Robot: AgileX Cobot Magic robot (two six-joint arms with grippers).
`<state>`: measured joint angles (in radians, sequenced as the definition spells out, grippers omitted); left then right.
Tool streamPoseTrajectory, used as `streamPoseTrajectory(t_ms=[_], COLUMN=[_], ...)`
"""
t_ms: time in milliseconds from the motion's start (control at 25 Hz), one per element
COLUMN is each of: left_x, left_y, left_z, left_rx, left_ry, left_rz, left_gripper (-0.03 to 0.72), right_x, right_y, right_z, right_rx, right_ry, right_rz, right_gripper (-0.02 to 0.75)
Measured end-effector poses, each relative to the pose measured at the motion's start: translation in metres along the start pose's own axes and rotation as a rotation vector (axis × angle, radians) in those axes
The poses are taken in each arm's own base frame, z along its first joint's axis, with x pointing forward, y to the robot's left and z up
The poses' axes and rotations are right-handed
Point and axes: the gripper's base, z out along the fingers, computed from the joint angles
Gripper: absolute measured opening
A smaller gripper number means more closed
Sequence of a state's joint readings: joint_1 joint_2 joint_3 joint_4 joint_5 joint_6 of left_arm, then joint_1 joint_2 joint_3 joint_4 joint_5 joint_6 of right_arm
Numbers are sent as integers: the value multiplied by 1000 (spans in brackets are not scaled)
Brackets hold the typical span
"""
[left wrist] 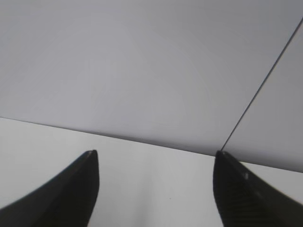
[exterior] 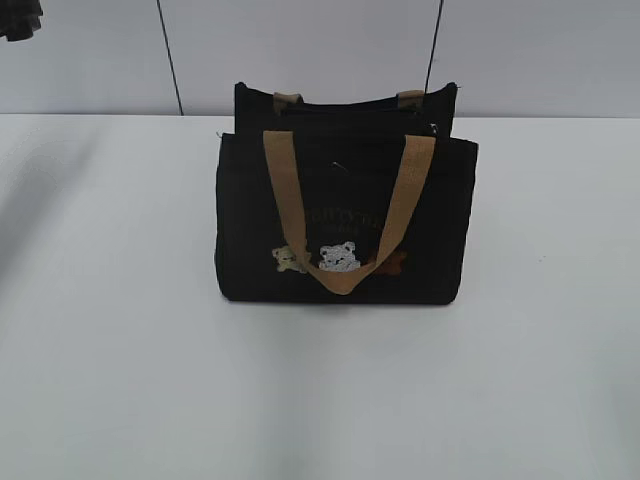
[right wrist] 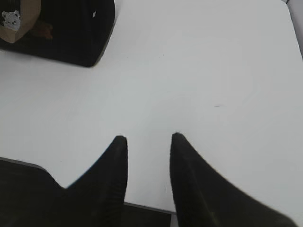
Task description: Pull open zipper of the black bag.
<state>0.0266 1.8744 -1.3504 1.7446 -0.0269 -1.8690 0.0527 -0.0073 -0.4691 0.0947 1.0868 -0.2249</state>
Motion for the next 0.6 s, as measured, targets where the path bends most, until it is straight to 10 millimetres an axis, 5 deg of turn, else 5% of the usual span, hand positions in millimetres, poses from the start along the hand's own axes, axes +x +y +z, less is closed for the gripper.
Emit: streamPoseTrajectory(t_ms=[600], left_x=[1], left_y=[-3], left_z=[0], left_rx=[33], left_ry=[10], left_rz=[-1], left_gripper=[562], right_x=[1], right_y=[-4], right_z=[0], right_rx=[44], right_ry=[11], right_rz=[42], right_gripper=[228])
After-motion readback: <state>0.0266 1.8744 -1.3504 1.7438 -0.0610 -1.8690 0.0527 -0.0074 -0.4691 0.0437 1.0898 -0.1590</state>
